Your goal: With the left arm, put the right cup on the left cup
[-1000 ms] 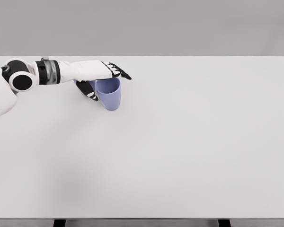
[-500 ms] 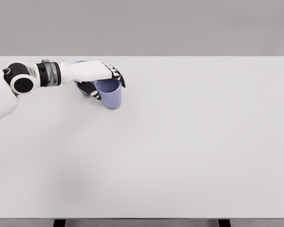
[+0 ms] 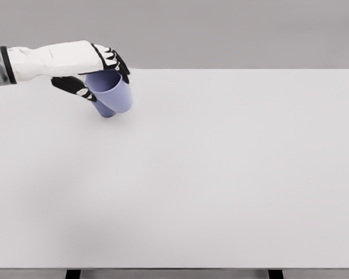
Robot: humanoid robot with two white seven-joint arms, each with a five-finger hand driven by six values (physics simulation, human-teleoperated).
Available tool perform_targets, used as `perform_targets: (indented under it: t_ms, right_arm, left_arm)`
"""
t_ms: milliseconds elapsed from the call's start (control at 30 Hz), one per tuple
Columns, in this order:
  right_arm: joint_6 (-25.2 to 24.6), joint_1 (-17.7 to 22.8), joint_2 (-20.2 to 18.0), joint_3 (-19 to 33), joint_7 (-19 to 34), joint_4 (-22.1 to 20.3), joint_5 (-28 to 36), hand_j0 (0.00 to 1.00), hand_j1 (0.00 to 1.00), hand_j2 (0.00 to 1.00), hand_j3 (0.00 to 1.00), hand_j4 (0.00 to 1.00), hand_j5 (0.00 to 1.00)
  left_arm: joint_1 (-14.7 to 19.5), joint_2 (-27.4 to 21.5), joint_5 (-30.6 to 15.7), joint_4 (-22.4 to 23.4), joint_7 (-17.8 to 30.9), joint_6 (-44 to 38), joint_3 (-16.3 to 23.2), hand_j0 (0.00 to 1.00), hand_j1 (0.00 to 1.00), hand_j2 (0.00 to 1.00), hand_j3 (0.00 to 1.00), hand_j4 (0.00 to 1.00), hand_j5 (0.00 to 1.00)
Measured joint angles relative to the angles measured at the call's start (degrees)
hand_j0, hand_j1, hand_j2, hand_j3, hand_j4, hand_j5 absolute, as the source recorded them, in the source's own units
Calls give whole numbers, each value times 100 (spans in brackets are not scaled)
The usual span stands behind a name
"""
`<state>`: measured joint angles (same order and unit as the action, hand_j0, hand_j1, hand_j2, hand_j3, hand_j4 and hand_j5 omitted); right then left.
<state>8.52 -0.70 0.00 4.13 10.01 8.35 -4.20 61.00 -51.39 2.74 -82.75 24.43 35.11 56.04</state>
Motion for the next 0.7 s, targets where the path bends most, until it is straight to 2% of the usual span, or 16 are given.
perform_targets:
  t_ms: [133,267,300,333,433,700]
  right_arm:
    - [0,0,0,0,0,0,0,100,100,100,100,100,100]
    - [0,0,0,0,0,0,0,100,100,100,100,100,100]
    - [0,0,0,0,0,0,1,100,100,100,100,100,100]
    - [0,0,0,0,0,0,0,100,100,100,100,100,100]
    - [0,0,0,0,0,0,0,100,100,100,100,100,100]
    - [0,0,0,0,0,0,0,100,100,100,100,100,100]
  left_arm:
    - [193,-556,-163,-237,100,0,66,51,51,51,51,51,51]
    - [422,-715,-210,-250,217,0,107,51,51,51,51,51,51]
    - [639,-717,-218,-191,233,-1,166,51,51,51,51,51,51]
    - [809,-701,-212,-101,237,-1,284,51,51,51,51,51,51]
    - [879,-567,-195,162,254,3,508,51,51,51,51,51,51]
    - [1002,125,-140,1076,366,4,636,51,51,51,51,51,51]
